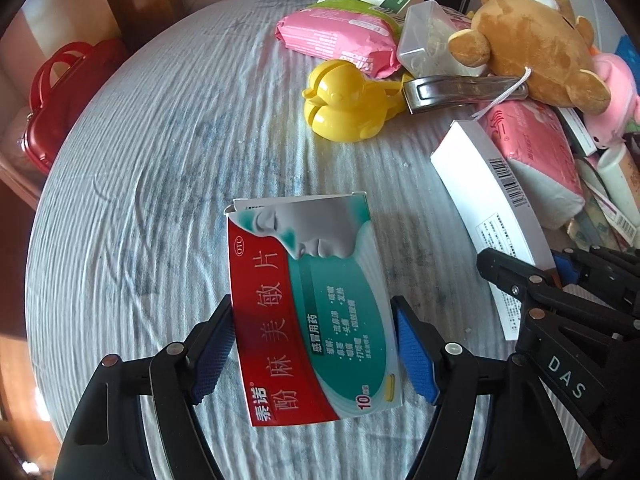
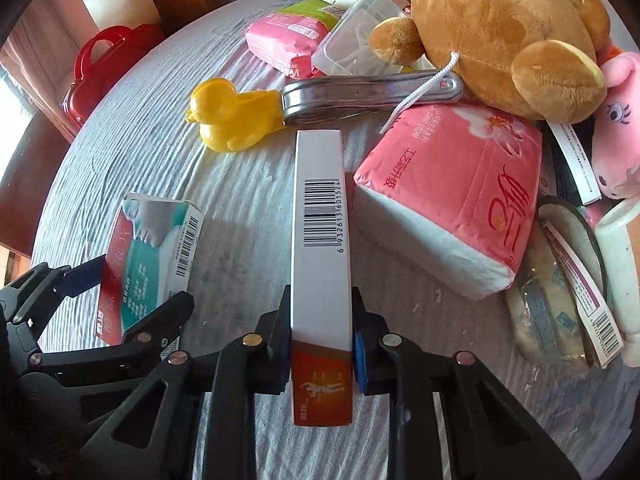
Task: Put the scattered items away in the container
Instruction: 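Grasp the red-teal medicine box with the left tool while the right grasps a white-orange box, then lift both boxes and carry them over the blue crate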
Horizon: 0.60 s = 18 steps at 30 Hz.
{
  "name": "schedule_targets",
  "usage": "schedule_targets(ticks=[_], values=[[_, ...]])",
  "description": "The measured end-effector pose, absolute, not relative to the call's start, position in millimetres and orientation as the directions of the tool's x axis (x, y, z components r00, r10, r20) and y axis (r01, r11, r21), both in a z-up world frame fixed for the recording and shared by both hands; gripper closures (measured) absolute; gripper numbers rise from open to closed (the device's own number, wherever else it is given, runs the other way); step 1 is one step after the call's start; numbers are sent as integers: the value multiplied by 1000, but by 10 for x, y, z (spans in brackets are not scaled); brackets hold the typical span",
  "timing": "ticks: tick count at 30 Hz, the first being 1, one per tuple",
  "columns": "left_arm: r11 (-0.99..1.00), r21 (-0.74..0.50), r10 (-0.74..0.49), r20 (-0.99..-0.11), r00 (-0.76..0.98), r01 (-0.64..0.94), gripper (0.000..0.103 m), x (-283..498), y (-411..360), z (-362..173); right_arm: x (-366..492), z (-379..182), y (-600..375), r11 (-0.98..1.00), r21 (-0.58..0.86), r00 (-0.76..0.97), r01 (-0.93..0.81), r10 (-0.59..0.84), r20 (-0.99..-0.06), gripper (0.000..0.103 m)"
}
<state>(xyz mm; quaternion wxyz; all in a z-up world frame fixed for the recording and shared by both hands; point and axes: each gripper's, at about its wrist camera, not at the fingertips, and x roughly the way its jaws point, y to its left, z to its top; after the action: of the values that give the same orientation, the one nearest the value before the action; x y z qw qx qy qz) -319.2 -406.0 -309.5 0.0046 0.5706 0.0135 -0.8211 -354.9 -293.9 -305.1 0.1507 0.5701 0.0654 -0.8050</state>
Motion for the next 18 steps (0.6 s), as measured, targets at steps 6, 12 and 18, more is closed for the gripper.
schedule_targets(ticks=[6, 12, 18], values=[[-999, -4, -10, -914, -406, 33, 28, -3094, -4122, -2855, -3418, -2894, -2918, -943, 79, -336, 325, -193, -922, 80], [-999, 2, -21, -891, -454, 44, 28, -3154, -4200, -2499, -3352, -2586, -2849, -938, 77, -386, 339, -213, -898, 80], [-998, 2, -30, -861, -508, 57, 28, -3015, -4048, -2269, -3308, -2198, -2805, -930, 75, -444, 359, -241, -863, 80]])
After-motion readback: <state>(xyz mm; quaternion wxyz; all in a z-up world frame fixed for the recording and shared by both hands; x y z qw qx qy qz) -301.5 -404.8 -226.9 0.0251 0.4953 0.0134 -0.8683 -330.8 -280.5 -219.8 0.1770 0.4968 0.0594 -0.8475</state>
